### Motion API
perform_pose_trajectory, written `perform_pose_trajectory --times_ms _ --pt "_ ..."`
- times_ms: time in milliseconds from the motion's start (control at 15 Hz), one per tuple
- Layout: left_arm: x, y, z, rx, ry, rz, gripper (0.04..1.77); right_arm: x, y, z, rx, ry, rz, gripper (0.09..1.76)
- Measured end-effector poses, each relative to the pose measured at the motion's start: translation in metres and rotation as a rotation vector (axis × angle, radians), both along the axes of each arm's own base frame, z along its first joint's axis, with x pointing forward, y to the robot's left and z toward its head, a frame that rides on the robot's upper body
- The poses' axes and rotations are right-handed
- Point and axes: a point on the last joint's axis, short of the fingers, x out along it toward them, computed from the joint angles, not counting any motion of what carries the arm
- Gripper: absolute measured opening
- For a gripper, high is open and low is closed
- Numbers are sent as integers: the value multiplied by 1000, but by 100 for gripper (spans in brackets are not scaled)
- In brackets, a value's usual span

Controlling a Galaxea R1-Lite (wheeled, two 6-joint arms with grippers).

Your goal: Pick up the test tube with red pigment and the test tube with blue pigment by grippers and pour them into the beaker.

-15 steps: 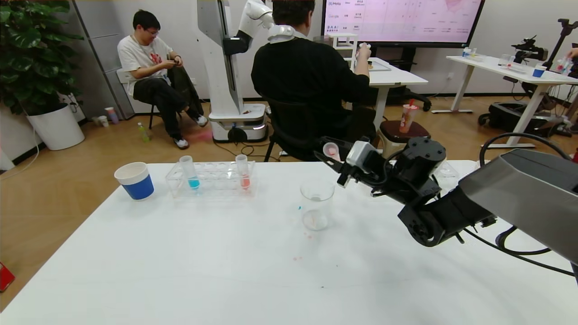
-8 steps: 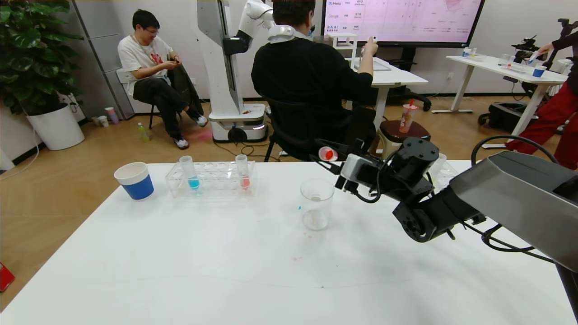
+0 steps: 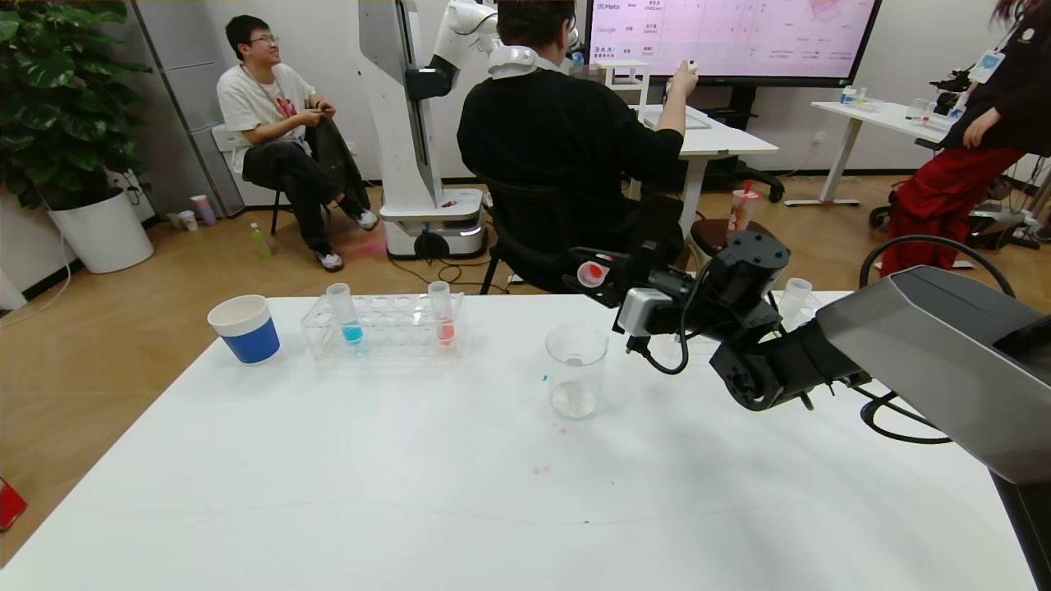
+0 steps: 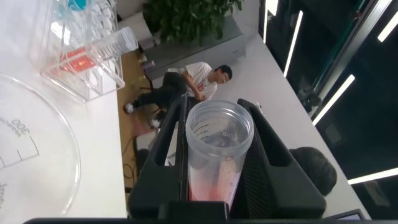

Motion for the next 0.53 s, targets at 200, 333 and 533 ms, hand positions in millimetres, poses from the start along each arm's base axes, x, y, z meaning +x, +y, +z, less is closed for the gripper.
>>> perform_pose_trajectory --times_ms 200,333,533 --pt "0 0 0 0 0 0 175 3 -1 0 -22 -38 -8 51" --pt "0 0 0 0 0 0 175 3 -1 -2 -48 -78 0 51" --pt "0 0 0 -1 0 0 175 5 -1 -6 -82 -126 8 51"
